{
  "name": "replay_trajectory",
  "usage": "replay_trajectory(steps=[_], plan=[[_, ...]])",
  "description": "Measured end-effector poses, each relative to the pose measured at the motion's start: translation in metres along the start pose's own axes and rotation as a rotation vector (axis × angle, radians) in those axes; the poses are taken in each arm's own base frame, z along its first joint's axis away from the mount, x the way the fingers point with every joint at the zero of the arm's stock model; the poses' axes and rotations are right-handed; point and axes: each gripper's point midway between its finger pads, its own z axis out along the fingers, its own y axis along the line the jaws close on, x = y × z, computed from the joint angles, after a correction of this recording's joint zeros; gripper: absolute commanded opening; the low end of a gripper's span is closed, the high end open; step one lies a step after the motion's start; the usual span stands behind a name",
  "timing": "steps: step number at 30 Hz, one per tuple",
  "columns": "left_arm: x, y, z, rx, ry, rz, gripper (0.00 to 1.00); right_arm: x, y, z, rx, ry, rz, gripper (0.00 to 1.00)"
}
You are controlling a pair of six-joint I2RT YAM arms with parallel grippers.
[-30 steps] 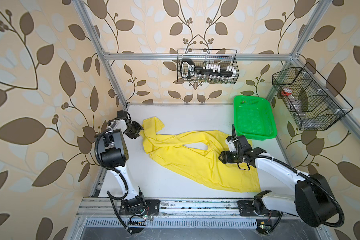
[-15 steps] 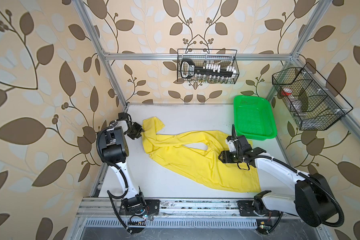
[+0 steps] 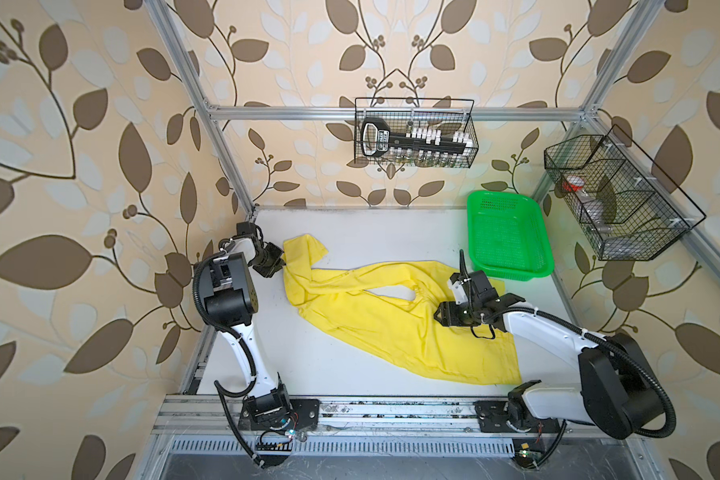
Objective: Fold and stack the trousers
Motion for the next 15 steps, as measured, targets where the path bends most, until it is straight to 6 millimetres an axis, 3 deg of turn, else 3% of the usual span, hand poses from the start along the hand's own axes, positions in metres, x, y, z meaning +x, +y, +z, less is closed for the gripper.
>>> replay_trajectory(steps=[4, 12, 15], plan=[[-0.002, 0.008, -0.02, -0.084, -0.038, 0.027, 0.05, 0.007, 0.002, 0.011, 0.011, 0.036, -0.014, 0.71], [0.006, 0.022, -0.093, -0.23, -0.172, 0.088, 0.07, -0.004, 0.007, 0.021, 0.07, 0.033, -0.055, 0.71], [0.014, 0.039, -0.104, -0.303, -0.18, 0.101, 0.09, -0.006, 0.006, 0.022, 0.089, 0.022, -0.063, 0.71]])
